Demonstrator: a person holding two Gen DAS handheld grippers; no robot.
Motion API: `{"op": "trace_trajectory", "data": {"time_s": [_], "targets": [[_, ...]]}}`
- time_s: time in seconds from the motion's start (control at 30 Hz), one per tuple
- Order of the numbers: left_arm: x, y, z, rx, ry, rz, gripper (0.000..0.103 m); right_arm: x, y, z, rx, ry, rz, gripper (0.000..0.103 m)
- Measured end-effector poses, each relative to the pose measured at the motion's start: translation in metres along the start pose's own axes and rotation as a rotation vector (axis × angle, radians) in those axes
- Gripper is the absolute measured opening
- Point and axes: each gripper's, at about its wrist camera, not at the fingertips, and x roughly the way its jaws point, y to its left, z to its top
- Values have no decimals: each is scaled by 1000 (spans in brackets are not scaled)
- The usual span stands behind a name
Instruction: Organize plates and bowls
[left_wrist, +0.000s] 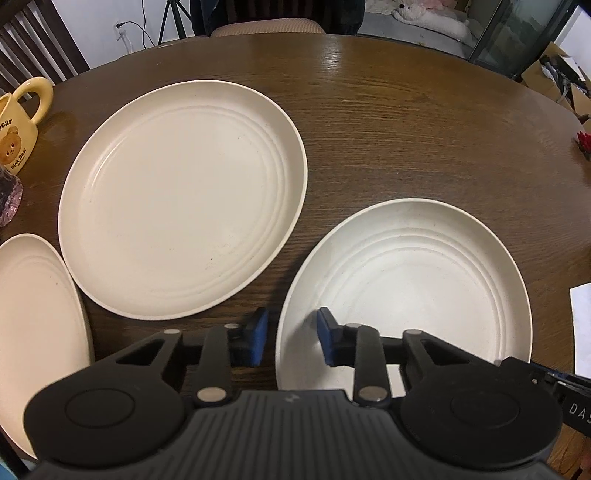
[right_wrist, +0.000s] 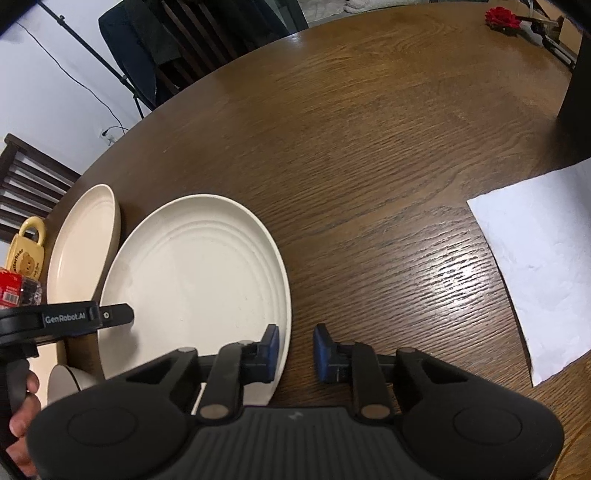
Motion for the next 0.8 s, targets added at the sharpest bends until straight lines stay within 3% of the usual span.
{"op": "trace_trajectory", "data": {"time_s": [0.2, 0.8], "targets": [[-3, -1, -2, -4, -14, -1, 19, -1, 1, -3, 1, -3, 21, 6], [-8, -10, -5, 14, -34, 12, 15, -10, 3, -6, -3, -33, 5, 6]]}}
